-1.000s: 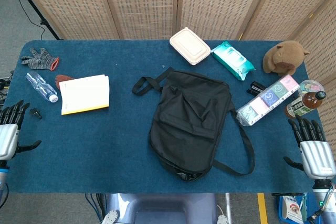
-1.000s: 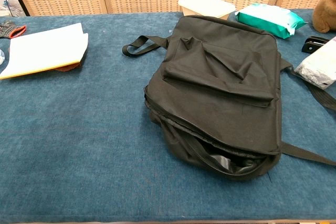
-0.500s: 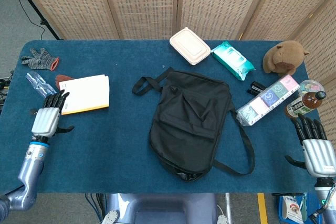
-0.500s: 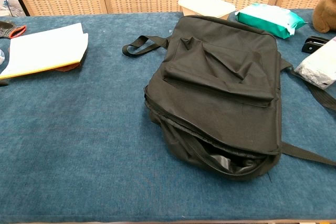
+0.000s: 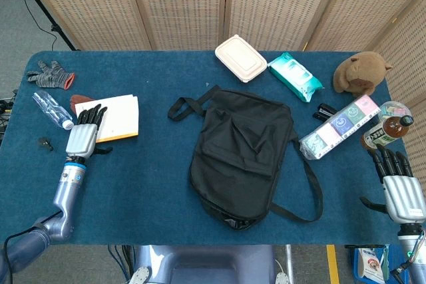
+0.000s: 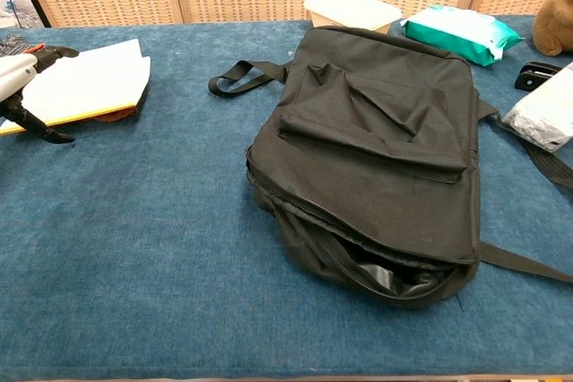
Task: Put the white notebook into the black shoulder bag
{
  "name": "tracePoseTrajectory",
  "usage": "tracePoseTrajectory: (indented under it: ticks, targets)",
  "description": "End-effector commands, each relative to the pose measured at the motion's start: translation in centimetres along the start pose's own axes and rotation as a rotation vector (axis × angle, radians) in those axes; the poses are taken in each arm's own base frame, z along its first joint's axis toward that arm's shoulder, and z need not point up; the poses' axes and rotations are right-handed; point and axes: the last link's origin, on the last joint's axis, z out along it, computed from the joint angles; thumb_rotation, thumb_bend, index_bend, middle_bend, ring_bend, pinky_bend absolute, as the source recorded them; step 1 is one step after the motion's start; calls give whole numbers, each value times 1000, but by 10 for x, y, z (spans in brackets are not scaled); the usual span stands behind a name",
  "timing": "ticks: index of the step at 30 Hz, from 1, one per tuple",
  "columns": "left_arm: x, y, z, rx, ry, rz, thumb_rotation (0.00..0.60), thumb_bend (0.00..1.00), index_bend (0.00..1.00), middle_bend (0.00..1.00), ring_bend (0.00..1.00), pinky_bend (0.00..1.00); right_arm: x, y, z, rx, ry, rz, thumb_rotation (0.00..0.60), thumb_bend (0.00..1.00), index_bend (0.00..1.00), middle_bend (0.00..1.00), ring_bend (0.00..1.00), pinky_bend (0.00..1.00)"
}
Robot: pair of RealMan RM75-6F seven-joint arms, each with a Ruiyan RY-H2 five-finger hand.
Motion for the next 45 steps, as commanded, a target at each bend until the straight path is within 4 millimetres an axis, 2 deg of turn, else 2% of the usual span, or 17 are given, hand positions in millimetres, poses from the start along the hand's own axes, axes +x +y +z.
tracePoseTrajectory:
  ticks: [1, 11, 14, 16, 19, 21, 26, 29, 39, 45]
  targets:
    - [-7, 6, 6, -3, -9, 3, 600, 0, 0, 0, 0, 0, 0, 0, 0, -1, -2, 4, 600, 0, 0, 0, 0, 0]
    - [-5, 15, 21, 4, 49, 26, 600, 24, 0, 0, 0, 8, -1, 2, 1, -9, -13, 18, 600, 0, 0, 0, 0, 0]
    - [-3, 15, 23, 8, 70, 36, 600, 82, 1, 0, 0, 100, -1, 2, 1, -9, -17, 20, 600, 0, 0, 0, 0, 0]
    - [-3, 15, 23, 9, 81, 47, 600, 113, 43, 1, 2, 166, -1, 2, 1, -10, -19, 22, 600, 0, 0, 0, 0, 0]
    - [-2, 15, 24, 9, 94, 58, 600, 136, 204, 77, 62, 204, -2, 2, 1, -8, -21, 24, 600, 0, 0, 0, 0, 0]
    - [-2, 14, 23, 6, 104, 76, 600, 150, 315, 174, 165, 258, -2, 1, 1, -5, -23, 26, 600, 0, 0, 0, 0, 0]
    - [-1, 14, 21, -2, 128, 96, 600, 227, 449, 286, 332, 428, -2, 0, 0, -1, -24, 26, 600, 0, 0, 0, 0, 0]
    - [0, 13, 19, -3, 141, 92, 600, 258, 518, 343, 395, 503, -2, 0, 0, 1, -25, 26, 600, 0, 0, 0, 0, 0]
    - [5, 6, 18, -6, 167, 88, 600, 425, 696, 494, 540, 634, -6, -4, -3, 18, -52, 21, 600, 0, 0, 0, 0, 0]
    - [17, 4, 23, -20, 201, 95, 600, 488, 741, 540, 591, 693, -11, -9, -6, 58, -132, 30, 600, 0, 19, 0, 0, 0]
